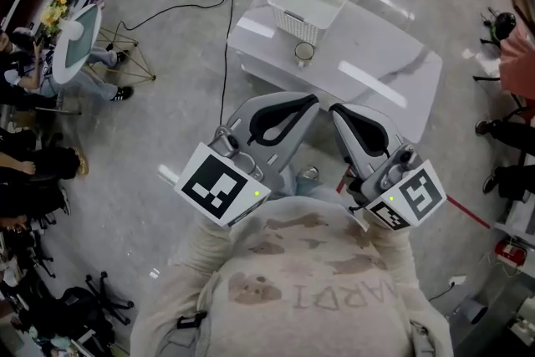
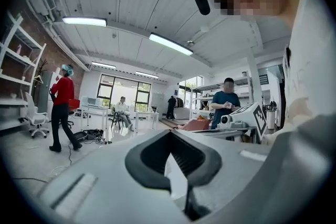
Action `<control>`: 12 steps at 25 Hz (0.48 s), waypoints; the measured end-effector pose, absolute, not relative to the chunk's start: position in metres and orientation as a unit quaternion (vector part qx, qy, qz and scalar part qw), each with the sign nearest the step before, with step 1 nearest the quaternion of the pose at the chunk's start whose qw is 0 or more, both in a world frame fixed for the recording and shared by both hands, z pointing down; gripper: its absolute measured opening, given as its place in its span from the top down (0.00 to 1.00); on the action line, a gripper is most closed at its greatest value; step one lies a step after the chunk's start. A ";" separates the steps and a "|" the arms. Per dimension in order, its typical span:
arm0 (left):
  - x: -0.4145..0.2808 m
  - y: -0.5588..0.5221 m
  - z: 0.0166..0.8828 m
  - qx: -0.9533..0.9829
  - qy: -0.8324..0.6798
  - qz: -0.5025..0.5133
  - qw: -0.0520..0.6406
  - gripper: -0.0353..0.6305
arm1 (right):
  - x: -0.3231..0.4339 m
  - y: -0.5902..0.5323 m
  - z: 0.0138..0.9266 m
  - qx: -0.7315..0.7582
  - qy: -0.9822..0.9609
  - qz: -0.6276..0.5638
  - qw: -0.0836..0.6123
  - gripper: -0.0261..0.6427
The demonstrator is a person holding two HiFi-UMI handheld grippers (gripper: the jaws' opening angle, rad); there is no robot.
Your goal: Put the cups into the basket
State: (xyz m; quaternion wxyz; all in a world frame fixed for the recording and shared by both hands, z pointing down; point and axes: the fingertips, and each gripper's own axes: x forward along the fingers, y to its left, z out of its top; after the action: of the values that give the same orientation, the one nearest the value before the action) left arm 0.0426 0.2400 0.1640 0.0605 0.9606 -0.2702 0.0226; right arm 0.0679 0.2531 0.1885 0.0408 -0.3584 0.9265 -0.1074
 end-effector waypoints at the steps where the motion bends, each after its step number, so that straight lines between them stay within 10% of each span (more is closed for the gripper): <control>1: 0.041 0.234 0.166 0.959 -0.274 0.024 0.066 0.95 | 0.067 0.248 0.190 -0.358 0.926 -0.110 0.041 0.93; 12: 0.033 0.146 0.179 0.972 -0.222 0.026 0.072 0.95 | 0.058 0.164 0.203 -0.407 0.905 -0.119 0.033 0.93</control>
State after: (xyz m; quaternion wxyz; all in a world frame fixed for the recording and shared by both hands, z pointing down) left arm 0.0332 0.1461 0.1795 0.0715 0.9721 -0.2218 0.0264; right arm 0.0584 0.1641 0.2027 0.0325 -0.4065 0.9052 -0.1191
